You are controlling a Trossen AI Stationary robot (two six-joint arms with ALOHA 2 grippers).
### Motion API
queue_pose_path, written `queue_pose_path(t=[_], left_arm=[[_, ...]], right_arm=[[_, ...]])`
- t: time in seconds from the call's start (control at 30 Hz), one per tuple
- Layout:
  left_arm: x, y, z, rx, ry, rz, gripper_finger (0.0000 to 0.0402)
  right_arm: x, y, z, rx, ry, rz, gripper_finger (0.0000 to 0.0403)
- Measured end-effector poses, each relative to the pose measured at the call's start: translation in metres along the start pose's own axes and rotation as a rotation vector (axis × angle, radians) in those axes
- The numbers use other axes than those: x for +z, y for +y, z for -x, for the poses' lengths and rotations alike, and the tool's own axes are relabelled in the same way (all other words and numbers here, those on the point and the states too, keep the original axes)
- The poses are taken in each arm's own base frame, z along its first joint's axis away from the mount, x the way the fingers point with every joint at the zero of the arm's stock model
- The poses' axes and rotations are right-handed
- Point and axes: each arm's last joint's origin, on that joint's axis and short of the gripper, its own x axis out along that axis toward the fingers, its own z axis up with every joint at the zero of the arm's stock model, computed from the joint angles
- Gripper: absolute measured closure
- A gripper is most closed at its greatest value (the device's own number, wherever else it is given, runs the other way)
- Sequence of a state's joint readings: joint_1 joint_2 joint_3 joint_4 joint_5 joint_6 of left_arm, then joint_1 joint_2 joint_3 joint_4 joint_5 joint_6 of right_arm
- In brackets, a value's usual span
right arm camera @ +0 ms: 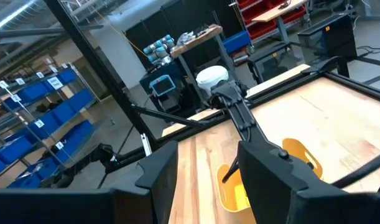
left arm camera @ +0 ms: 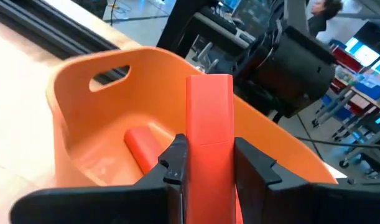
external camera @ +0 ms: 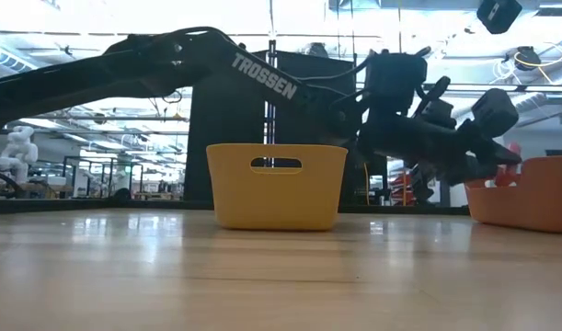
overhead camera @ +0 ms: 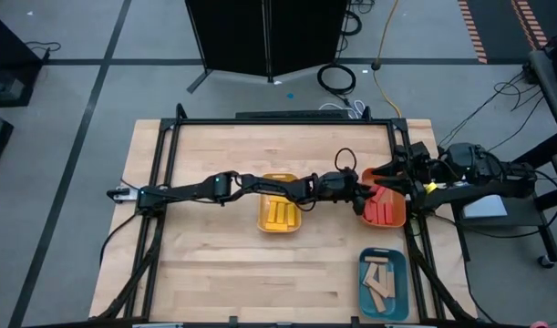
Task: Sort blocks
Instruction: Put the orange wooden block into the orange bin, then return to Home Position
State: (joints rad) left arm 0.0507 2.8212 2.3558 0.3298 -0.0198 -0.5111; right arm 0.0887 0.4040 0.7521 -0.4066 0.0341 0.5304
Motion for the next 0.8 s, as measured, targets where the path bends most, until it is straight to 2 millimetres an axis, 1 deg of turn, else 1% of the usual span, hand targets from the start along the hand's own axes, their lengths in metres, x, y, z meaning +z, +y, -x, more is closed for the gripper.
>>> queue_pose_path(t=[0.1, 0.13, 0.3, 0.37, 0.43, 0.53, 0.7, 0.8], left_arm=[[0.0, 0.0, 0.0, -0.003, 0.0, -0.001, 0.0328], [0.0, 0.0, 0.0, -0.003, -0.002, -0.001, 0.0318], [0.001, 0.0, 0.0, -0.007, -0.006, 0.005, 0.0232], [0.001, 0.0, 0.0, -0.007, -0.007, 0.005, 0.0208], [0.001, 0.0, 0.0, -0.008, -0.009, 0.007, 0.0193], [0.002, 0.0, 0.0, -0.012, -0.016, 0.008, 0.0187], [0.011, -0.005, 0.001, -0.057, -0.093, 0.009, 0.0185], [0.012, -0.009, 0.002, -0.068, -0.089, 0.008, 0.0184]], right_arm=[[0.0, 0.0, 0.0, 0.0, 0.0, -0.004, 0.0243], [0.0, 0.0, 0.0, 0.0, 0.0, -0.006, 0.0243], [0.0, 0.0, 0.0, 0.0, 0.0, -0.008, 0.0243], [0.0, 0.0, 0.0, 0.0, 0.001, -0.008, 0.0243], [0.0, 0.0, 0.0, 0.0, 0.0, -0.008, 0.0243], [0.0, 0.0, 0.0, 0.0, 0.001, -0.009, 0.0243], [0.0, 0.0, 0.0, 0.005, 0.004, -0.03, 0.0243], [0.0, 0.0, 0.0, 0.008, 0.006, -0.033, 0.0243]])
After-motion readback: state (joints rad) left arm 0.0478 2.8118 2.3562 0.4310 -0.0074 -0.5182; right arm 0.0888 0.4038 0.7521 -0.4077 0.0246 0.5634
